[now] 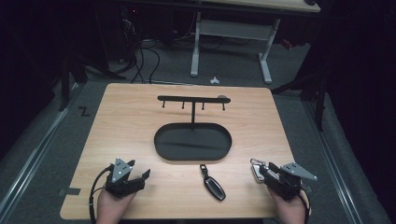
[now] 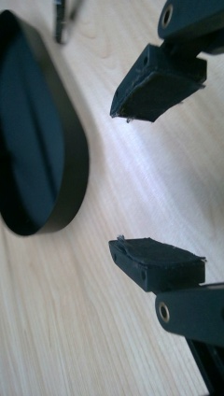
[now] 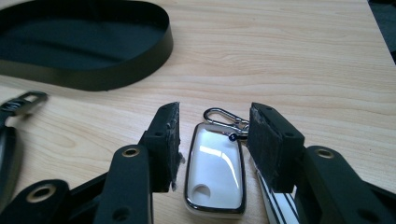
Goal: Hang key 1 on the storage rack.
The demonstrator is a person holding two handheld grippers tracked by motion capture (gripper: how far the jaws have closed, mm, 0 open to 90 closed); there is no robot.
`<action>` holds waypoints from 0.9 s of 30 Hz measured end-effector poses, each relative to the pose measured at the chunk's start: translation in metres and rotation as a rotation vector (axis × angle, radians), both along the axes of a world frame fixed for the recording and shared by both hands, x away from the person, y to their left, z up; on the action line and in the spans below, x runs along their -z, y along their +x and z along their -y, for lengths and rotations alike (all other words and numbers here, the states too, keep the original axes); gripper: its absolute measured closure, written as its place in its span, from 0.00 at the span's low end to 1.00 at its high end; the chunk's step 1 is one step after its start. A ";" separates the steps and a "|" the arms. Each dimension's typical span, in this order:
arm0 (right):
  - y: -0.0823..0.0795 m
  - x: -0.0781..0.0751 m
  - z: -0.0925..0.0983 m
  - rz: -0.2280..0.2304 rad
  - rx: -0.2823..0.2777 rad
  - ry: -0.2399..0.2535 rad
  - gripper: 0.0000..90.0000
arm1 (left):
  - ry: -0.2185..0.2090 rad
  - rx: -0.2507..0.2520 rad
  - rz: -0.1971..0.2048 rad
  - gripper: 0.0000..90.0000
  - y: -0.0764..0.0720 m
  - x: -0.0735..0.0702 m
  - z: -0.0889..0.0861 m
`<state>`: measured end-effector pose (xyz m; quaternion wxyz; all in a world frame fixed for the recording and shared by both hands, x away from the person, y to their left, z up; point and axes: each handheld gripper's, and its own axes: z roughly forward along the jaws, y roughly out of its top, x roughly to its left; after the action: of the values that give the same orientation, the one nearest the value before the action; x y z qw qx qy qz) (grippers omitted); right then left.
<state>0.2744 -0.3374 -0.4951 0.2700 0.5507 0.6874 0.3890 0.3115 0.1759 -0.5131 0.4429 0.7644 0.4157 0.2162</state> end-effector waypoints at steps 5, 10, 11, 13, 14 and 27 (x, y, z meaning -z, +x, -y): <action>0.000 0.005 0.001 -0.010 0.005 -0.034 0.61 | 0.021 0.017 0.009 0.35 0.000 0.001 0.001; 0.000 0.004 0.005 -0.001 0.024 -0.026 0.63 | 0.011 0.017 0.015 0.35 -0.001 0.000 0.001; 0.000 0.004 0.006 0.000 0.017 -0.029 0.63 | 0.015 0.016 0.016 0.35 -0.001 0.001 0.001; 0.000 0.004 0.005 0.000 0.014 -0.033 0.63 | 0.020 0.016 0.013 0.34 -0.001 0.002 0.002; 0.000 0.004 0.005 -0.002 0.018 -0.022 0.63 | 0.019 0.016 0.013 0.34 -0.001 0.003 0.002; 0.005 0.006 0.001 -0.023 -0.053 -0.024 0.61 | 0.026 0.032 0.006 0.33 -0.001 0.005 0.004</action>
<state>0.2797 -0.3389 -0.5007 0.2581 0.5334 0.7096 0.3812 0.3102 0.1723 -0.5177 0.4377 0.7758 0.3995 0.2167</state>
